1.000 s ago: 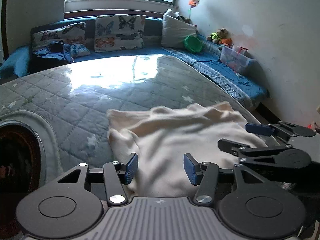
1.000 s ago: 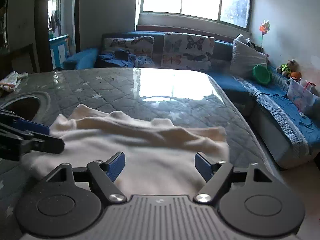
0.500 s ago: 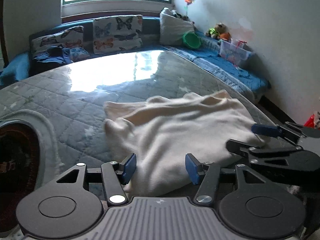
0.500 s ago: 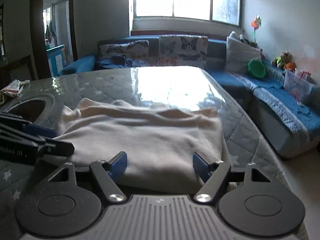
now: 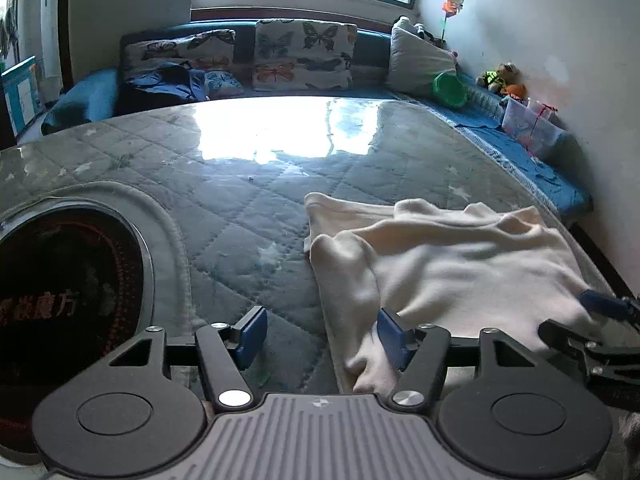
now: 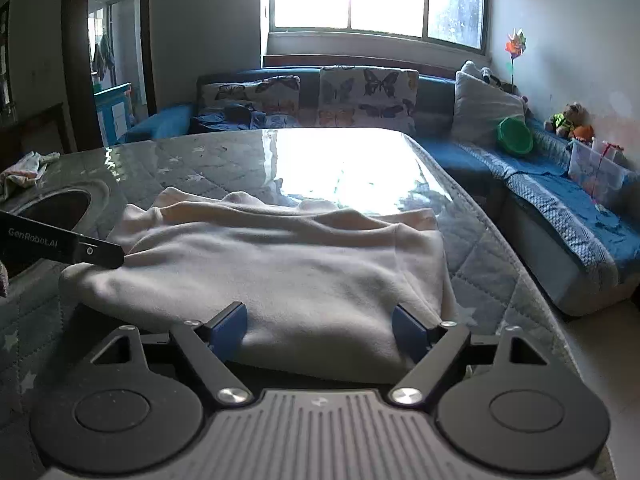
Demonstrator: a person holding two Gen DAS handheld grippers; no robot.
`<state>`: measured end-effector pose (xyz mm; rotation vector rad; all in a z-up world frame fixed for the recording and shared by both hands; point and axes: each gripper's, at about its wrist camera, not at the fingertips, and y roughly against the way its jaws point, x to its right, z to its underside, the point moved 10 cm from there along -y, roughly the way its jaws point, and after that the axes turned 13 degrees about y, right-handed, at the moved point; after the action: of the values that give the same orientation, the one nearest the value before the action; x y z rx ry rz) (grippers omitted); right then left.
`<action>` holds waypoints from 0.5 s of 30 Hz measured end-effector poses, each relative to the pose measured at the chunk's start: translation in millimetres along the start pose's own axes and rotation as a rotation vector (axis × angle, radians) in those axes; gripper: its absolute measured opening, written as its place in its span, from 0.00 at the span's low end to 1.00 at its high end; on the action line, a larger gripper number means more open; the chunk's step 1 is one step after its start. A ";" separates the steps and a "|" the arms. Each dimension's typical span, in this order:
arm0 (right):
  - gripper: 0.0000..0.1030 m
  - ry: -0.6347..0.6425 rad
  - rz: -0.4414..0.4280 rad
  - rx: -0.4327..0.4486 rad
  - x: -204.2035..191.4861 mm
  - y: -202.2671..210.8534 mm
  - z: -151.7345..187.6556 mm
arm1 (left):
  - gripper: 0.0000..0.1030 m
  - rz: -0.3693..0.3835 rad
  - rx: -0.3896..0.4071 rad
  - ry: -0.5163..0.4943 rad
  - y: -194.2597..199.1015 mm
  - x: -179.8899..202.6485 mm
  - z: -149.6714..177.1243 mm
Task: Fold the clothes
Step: 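Press the folded sweatshirt flat with both open grippers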
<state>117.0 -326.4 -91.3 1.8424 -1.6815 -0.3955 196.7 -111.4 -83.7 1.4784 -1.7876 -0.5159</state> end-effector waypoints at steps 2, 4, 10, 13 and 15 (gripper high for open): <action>0.80 0.004 -0.001 -0.002 -0.4 0.4 -0.5 | 0.62 0.005 0.021 0.005 6.9 1.2 -4.9; 0.81 0.008 -0.002 -0.004 -0.3 -0.9 -0.4 | 0.62 0.036 0.030 0.007 10.5 7.2 -9.6; 0.82 0.005 -0.001 -0.008 -0.3 -2.6 0.6 | 0.62 -0.029 0.041 -0.034 -12.4 9.0 -23.6; 0.82 0.002 -0.003 -0.013 0.1 -3.0 1.1 | 0.61 -0.091 0.044 -0.047 -22.8 -4.8 -28.4; 0.82 0.003 -0.004 -0.013 0.0 -3.1 1.4 | 0.62 -0.122 0.065 -0.038 -24.8 -16.3 -34.4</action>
<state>118.6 -326.7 -94.3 1.8366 -1.6696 -0.4040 239.8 -96.9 -84.0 1.6398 -1.7659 -0.5556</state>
